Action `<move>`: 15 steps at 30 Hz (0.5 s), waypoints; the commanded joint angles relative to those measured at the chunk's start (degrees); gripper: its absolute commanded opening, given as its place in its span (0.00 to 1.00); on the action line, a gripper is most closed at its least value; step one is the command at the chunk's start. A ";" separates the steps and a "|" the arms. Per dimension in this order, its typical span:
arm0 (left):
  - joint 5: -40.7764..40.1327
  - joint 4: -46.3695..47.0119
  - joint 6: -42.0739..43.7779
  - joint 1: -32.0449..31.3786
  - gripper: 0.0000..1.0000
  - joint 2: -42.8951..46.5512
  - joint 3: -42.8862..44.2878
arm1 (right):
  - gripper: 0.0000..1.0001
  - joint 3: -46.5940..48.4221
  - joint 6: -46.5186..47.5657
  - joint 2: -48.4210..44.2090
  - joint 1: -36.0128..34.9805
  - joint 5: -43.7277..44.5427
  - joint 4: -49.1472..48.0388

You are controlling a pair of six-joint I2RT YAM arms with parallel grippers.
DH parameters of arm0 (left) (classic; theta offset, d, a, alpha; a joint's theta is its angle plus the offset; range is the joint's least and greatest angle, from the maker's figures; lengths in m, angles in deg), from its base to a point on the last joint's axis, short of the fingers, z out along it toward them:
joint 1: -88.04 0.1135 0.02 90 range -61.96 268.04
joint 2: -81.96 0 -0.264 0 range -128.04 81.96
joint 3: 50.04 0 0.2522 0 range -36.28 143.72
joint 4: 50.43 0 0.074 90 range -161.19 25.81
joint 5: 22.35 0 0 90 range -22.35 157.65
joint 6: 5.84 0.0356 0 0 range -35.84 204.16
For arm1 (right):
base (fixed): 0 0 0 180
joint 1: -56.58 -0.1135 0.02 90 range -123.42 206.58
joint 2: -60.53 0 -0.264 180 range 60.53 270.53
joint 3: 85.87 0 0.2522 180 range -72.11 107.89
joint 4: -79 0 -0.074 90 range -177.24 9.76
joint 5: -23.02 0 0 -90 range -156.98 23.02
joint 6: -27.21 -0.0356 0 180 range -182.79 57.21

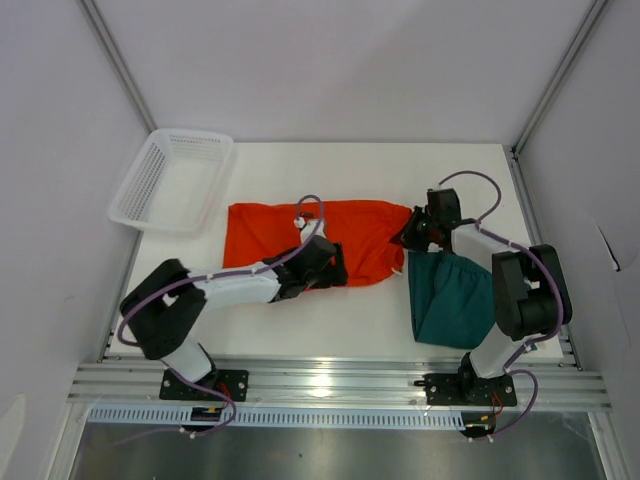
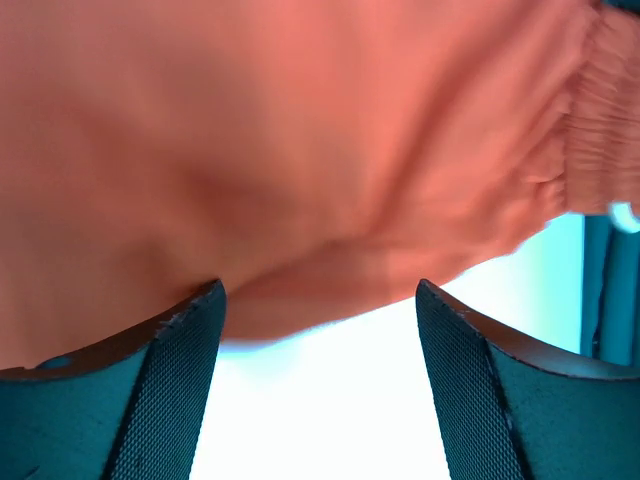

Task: Fold and stack the shorts
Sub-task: Fold the shorts

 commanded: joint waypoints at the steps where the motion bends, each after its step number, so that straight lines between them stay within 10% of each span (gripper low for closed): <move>1: -2.03 -6.10 0.66 4.19 0.80 11.05 -2.39 | 0.00 4.13 12.01 1.30 4.69 -2.90 10.31; 15: 2.98 -15.85 4.79 18.67 0.83 39.36 -19.36 | 0.00 13.09 20.45 9.65 7.77 -1.60 14.98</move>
